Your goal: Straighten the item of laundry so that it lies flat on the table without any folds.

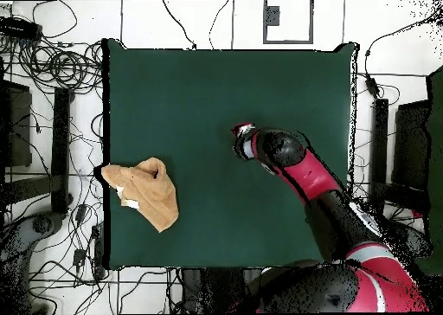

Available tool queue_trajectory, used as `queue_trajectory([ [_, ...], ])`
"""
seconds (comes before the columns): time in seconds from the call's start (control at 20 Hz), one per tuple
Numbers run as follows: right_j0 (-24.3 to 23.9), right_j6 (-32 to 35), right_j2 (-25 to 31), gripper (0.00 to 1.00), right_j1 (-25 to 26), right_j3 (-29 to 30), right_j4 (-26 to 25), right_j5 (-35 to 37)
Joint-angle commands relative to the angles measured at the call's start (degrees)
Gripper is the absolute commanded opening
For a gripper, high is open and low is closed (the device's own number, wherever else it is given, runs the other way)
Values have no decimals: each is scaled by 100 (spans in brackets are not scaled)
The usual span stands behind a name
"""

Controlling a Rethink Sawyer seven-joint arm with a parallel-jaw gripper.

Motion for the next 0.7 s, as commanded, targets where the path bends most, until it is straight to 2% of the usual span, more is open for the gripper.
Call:
queue_trajectory([
  [0.05, 133, 422, 762, 100, 63, 947, 152, 406],
  [0.4, -66, 366, 951, 100, 484, 767, 288, 372],
  [0.65, -153, 515, 1091, 100, 461, 898, 402, 423],
  [0.7, -118, 583, 1121, 100, 321, 1028, 397, 383],
])
